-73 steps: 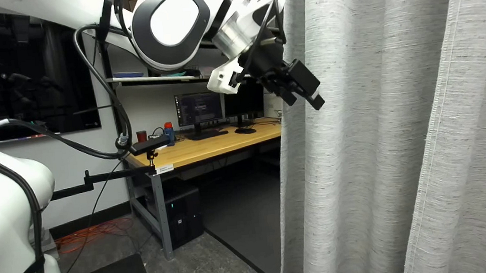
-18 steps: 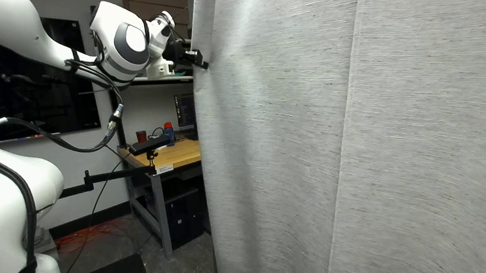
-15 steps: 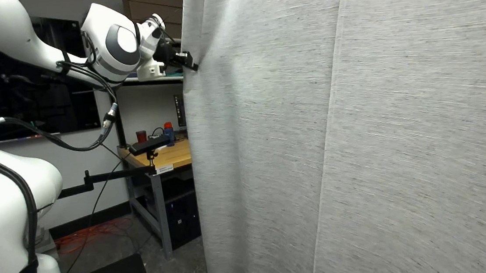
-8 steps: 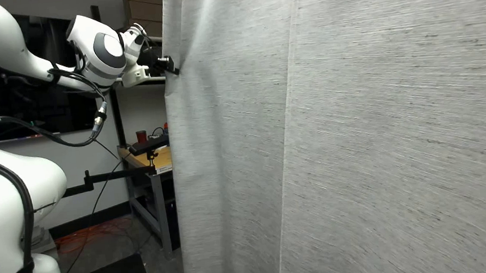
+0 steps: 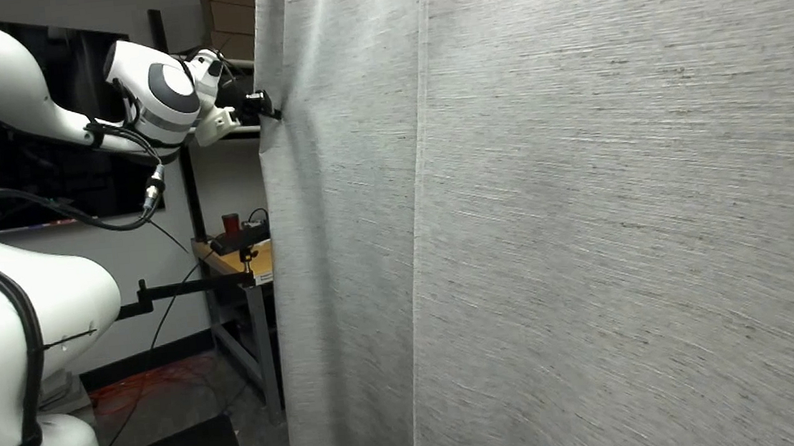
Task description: Pull the curtain to the left, then to the right, then to the left fully
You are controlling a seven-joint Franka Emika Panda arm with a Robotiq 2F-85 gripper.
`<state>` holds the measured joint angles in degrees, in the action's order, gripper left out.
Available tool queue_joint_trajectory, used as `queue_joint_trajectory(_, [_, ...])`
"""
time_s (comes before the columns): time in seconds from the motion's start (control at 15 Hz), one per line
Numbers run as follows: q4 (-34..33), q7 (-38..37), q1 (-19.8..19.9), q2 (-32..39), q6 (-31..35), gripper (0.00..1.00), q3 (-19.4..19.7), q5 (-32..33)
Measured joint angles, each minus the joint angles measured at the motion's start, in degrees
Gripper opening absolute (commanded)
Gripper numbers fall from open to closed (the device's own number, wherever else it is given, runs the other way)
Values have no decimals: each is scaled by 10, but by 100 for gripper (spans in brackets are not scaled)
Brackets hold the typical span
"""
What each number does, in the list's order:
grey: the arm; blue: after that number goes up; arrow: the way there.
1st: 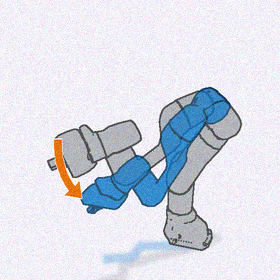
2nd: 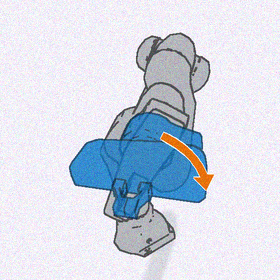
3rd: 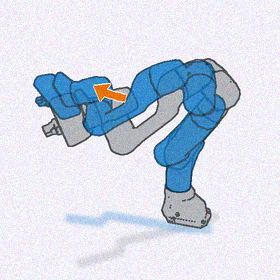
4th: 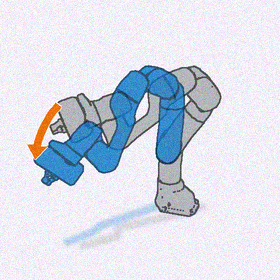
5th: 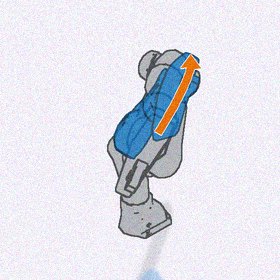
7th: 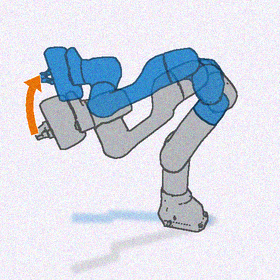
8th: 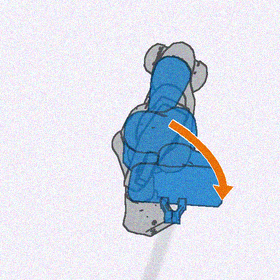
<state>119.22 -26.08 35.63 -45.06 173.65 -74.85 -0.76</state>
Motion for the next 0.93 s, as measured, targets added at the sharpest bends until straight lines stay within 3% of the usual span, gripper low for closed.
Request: queue_joint_trajectory(0.93, [-85,33,50,0,-35,0,-64,2])
